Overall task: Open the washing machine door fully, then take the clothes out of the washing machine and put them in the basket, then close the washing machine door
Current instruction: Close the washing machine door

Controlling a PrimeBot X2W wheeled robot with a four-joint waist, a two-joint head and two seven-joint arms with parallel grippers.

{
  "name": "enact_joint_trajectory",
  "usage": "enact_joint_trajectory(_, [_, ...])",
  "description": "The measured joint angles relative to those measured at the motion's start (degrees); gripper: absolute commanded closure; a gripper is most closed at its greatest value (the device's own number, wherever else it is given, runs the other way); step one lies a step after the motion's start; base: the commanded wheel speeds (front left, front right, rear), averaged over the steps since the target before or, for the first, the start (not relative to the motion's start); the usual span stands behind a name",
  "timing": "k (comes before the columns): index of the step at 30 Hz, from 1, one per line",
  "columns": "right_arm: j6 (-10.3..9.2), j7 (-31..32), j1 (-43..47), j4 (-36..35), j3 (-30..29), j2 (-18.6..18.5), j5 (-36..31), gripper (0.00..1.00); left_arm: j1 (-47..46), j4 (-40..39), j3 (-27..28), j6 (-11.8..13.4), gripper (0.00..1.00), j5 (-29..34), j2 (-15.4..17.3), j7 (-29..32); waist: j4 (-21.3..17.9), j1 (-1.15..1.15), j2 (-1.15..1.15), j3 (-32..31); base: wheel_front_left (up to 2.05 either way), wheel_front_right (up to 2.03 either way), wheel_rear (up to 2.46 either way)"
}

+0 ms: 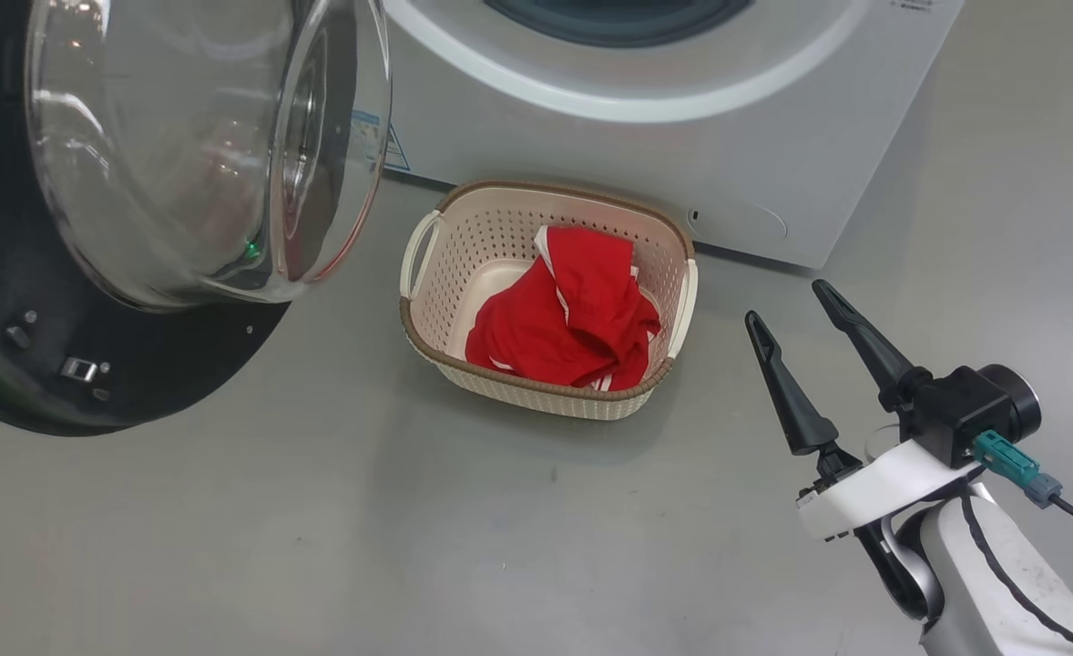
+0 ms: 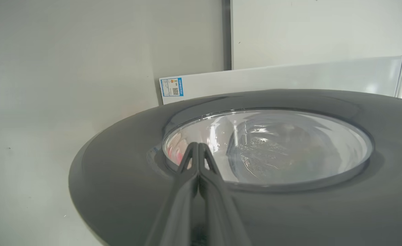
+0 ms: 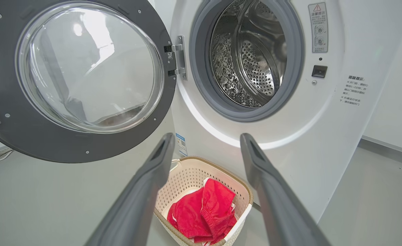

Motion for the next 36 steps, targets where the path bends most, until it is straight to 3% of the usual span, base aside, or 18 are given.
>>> enact_joint_trajectory(6, [0.0,0.0,0.5,0.5,0.4,0.8,0.0,0.0,0.7,-0.3,0.2,-2.9,1.0,-3.5,-2.2,5.2,0.0,0.0,0.0,-1.9,0.0,0.0,0.0])
enact_joint_trajectory(12, [0.0,0.0,0.8,1.0,0.8,1.4,0.0,0.0,3.2,-1.2,1.0,-3.5,1.0,-6.3,-3.1,9.1,-0.4,0.0,0.0,-3.3,0.0,0.0,0.0])
enact_joint_trajectory(36, [-0.08,-0.1,1.8,1.4,0.7,2.0,0.0,0.0,7.7,-11.6,-0.2,-5.4,1.0,-14.0,-12.9,22.2,-1.4,0.0,0.0,-4.2,0.0,0.0,0.0])
